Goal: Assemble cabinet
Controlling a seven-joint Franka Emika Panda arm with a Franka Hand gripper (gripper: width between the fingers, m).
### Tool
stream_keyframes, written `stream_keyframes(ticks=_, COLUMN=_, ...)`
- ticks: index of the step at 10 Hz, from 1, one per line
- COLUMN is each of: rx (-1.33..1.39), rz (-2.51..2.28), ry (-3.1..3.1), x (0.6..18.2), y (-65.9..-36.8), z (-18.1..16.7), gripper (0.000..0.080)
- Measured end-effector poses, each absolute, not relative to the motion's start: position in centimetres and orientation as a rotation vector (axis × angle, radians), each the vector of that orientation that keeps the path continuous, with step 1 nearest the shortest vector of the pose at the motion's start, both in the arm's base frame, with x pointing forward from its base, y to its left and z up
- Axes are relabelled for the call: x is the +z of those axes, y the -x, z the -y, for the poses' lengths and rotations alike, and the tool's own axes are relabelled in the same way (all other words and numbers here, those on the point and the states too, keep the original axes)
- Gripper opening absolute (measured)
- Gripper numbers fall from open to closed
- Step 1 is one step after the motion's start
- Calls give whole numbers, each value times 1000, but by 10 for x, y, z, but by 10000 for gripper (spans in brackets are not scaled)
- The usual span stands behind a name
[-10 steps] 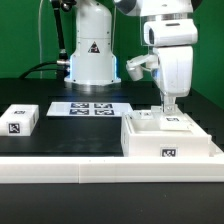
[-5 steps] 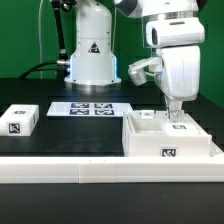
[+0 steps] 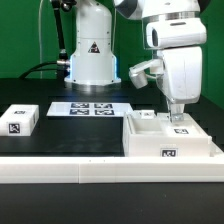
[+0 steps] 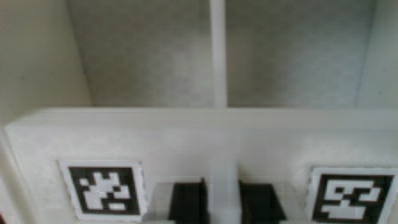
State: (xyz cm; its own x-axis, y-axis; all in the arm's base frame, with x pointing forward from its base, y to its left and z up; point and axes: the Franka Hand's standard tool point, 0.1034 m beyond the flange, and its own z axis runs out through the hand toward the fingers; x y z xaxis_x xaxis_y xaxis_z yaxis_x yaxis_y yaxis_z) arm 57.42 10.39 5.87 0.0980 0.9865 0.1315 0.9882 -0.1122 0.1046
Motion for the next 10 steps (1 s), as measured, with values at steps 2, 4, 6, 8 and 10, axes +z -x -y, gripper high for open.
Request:
stream_keyframes(ticks=2, rx=-262, rz=2086, ry=2320, x=58, y=-574, z=-104, gripper=332)
stream_keyframes(ticks=4, rx=-262, rz=2085, ry=2320, x=58, y=-574, z=-104, gripper=522)
stream_keyframes(ticks=6, rx=-266, rz=2086, ry=2321, x=58, y=-575, z=-104, gripper=712)
stream_keyframes(ticks=8, rx=-268, rz=2086, ry=2321, x=59, y=-575, z=-104, gripper=782)
stream_keyframes(ticks=10, rx=-268, rz=2086, ry=2322, x=59, y=-575, z=-104, gripper=794)
